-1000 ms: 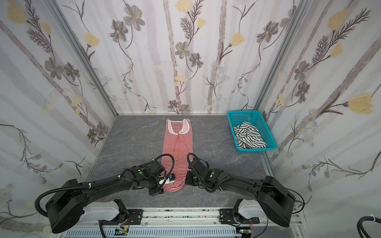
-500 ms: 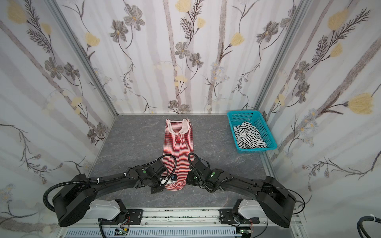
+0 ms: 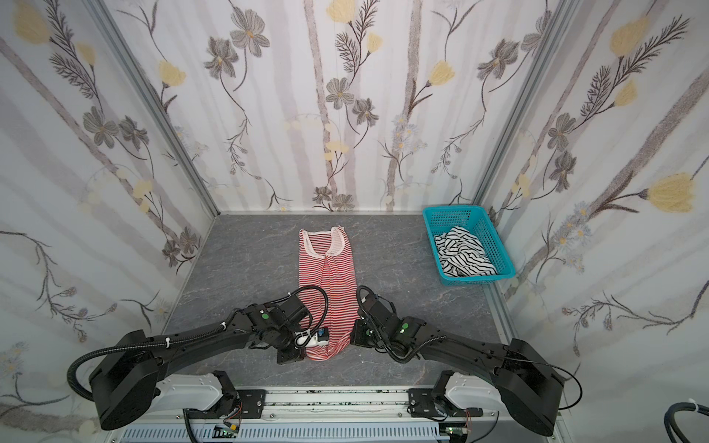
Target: Fold and stack the tank tops
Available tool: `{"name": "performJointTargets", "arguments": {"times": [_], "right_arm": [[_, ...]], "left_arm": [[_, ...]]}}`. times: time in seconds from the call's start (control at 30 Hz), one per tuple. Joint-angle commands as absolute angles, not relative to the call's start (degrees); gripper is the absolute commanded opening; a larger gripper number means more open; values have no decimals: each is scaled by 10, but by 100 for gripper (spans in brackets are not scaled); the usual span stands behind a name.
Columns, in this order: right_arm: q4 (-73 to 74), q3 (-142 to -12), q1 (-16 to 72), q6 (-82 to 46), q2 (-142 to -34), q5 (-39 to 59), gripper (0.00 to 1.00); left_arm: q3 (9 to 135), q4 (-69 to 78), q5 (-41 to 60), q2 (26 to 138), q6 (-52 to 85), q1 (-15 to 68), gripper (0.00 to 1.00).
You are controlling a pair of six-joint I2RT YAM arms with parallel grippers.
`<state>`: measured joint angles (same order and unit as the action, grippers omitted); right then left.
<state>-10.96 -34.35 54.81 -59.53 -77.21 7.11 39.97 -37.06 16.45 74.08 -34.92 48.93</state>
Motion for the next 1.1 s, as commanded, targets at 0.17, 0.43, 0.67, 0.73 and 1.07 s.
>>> {"name": "performJointTargets", "arguments": {"times": [0.17,0.43,0.67,0.73,1.07], "right_arm": [[-147,-420,522,-554,-783,48,0],[-188,-563,437,-467,-841,66,0],[-212,-694,373,-413,-960,98,0],[-212,-720,363,-403,-994,107,0],[-206,-838,312,-375,-1153,146,0]], "left_arm": [[466,-381,109,735,-374,418,0],[598,-379,90,796,-419,325,0],[695,-371,64,892,-429,282,0],[721,-365,63,922,-419,271,0],[816,-349,62,1046,-398,234,0]]}}
